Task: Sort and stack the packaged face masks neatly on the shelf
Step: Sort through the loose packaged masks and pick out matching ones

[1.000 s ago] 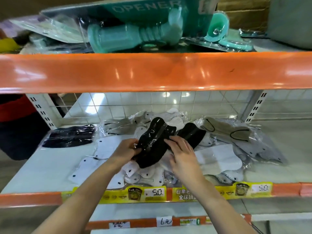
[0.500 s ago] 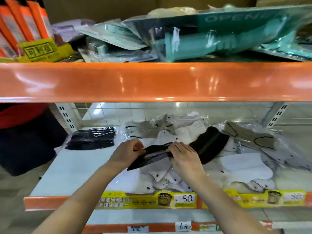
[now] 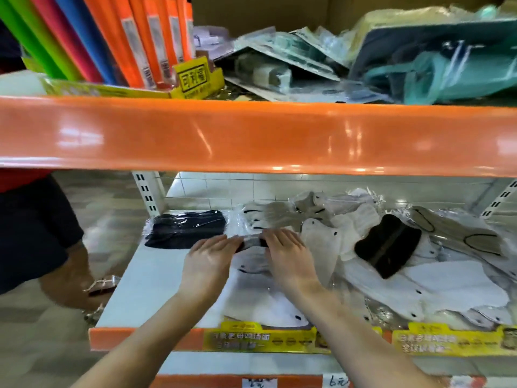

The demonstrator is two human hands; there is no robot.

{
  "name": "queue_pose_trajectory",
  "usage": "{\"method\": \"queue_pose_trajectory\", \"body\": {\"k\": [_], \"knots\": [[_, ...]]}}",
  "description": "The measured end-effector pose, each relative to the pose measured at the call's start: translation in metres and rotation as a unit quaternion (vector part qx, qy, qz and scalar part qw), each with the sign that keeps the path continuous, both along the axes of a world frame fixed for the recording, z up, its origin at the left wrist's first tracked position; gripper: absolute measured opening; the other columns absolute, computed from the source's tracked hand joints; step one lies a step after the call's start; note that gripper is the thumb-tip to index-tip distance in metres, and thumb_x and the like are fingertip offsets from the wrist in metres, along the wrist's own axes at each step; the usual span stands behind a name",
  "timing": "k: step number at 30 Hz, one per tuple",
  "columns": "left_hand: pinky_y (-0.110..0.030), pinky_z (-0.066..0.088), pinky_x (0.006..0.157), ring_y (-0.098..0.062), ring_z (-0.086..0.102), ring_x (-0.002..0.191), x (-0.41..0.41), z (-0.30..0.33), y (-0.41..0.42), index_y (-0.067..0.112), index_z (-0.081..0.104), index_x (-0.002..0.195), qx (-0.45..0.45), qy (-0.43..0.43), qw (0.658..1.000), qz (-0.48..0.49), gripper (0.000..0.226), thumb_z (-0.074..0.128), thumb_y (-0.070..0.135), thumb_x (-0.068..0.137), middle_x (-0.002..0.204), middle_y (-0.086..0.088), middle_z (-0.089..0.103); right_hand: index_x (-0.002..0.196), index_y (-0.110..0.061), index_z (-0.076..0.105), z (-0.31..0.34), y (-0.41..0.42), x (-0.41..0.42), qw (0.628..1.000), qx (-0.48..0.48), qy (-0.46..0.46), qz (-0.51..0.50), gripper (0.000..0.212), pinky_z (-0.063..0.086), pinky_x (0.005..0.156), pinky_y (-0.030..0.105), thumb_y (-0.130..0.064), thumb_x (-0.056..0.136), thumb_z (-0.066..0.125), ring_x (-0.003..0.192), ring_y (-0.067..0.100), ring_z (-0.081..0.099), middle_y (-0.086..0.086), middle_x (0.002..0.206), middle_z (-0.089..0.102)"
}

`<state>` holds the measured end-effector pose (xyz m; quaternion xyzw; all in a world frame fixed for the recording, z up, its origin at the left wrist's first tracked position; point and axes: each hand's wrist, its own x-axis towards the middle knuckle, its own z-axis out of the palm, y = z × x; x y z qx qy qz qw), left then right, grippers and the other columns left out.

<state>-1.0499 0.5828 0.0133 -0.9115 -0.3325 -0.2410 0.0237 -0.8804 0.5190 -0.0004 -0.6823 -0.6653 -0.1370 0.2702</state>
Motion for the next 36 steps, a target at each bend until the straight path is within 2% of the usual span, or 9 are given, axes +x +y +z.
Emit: {"method": "queue_pose_trajectory", "body": {"k": [6,10,12,14,16,18,21,30,36], "knots": [[-0.030,0.038,0.084,-0.020,0.068,0.101,-0.040,-0.010,0.041,0.017,0.075,0.100,-0.003,-0.002,0.998,0.068,0.044,0.039,0.008,0.076,0.104,0.003,0.073,0.105,-0.008,0.071,-0.002,0.036,-0.042,0.998,-0.010,-0.036,0.047,0.042,0.051,0.090,0.032,-0.005,0.070,0.047,0.098,0.019,0.068,0.004,0.105,0.071],[-0.031,0.039,0.085,-0.024,0.068,0.102,-0.057,-0.016,0.066,0.013,0.075,0.099,0.006,-0.020,0.996,0.088,0.053,0.035,-0.002,0.068,0.108,-0.005,0.072,0.108,-0.008,0.071,-0.012,0.064,-0.068,0.996,-0.082,-0.022,0.023,0.059,0.049,0.093,0.038,-0.008,0.069,0.026,0.104,0.019,0.066,0.004,0.109,0.071],[-0.032,0.042,0.087,-0.027,0.066,0.105,-0.064,-0.029,0.078,0.010,0.074,0.102,-0.017,-0.021,0.994,0.110,0.057,0.044,-0.013,0.060,0.109,-0.010,0.070,0.117,-0.006,0.067,-0.017,0.074,-0.079,0.994,-0.109,-0.012,0.004,0.059,0.044,0.101,0.039,-0.006,0.073,0.027,0.114,0.020,0.061,0.007,0.119,0.067],[-0.032,0.040,0.095,-0.028,0.061,0.115,-0.071,-0.042,0.089,0.009,0.070,0.111,-0.059,-0.016,0.990,0.126,0.065,0.047,-0.017,0.056,0.118,-0.013,0.067,0.138,-0.003,0.047,-0.022,0.082,-0.086,0.988,-0.149,-0.008,0.027,0.055,0.020,0.116,0.037,0.000,0.085,0.032,0.137,0.022,0.039,0.010,0.144,0.047],[-0.034,0.031,0.108,-0.024,0.042,0.134,-0.076,-0.049,0.095,0.012,0.054,0.133,-0.095,0.020,0.985,0.142,0.067,0.044,-0.014,0.072,0.140,-0.011,0.051,0.148,-0.006,0.028,-0.027,0.088,-0.090,0.981,-0.193,-0.008,0.034,0.056,0.002,0.119,0.036,0.000,0.093,0.033,0.145,0.020,0.018,0.008,0.156,0.026],[-0.030,0.019,0.113,-0.017,0.021,0.145,-0.079,-0.054,0.100,0.021,0.032,0.148,-0.136,0.061,0.978,0.147,0.065,0.044,0.001,0.088,0.155,-0.004,0.029,0.150,-0.008,0.023,-0.034,0.092,-0.092,0.976,-0.217,-0.017,0.021,0.056,0.001,0.118,0.037,-0.004,0.095,0.032,0.147,0.019,0.012,0.006,0.159,0.020],[-0.031,0.015,0.114,-0.016,0.013,0.146,-0.083,-0.059,0.104,0.029,0.023,0.150,-0.164,0.073,0.972,0.154,0.061,0.046,0.021,0.094,0.158,-0.001,0.019,0.151,-0.011,0.019,-0.044,0.097,-0.094,0.968,-0.253,0.000,0.003,0.055,0.005,0.119,0.040,-0.014,0.099,0.035,0.147,0.021,0.010,0.004,0.160,0.014],[-0.038,0.026,0.113,-0.021,0.024,0.143,-0.085,-0.061,0.124,0.034,0.045,0.140,-0.199,0.063,0.969,0.134,0.052,0.054,0.020,0.090,0.153,-0.004,0.032,0.149,-0.015,0.025,-0.036,0.108,-0.101,0.961,-0.274,0.013,-0.023,0.060,0.007,0.118,0.048,-0.043,0.098,0.037,0.147,0.025,0.005,0.007,0.160,0.011],[-0.033,0.027,0.111,-0.018,0.026,0.142,-0.085,-0.057,0.129,0.037,0.046,0.138,-0.202,0.060,0.968,0.133,0.051,0.052,0.019,0.091,0.153,0.002,0.032,0.151,-0.016,0.019,-0.030,0.122,-0.104,0.952,-0.306,0.021,0.005,0.064,0.000,0.118,0.049,-0.038,0.095,0.041,0.148,0.021,-0.002,0.006,0.161,0.004]]}}
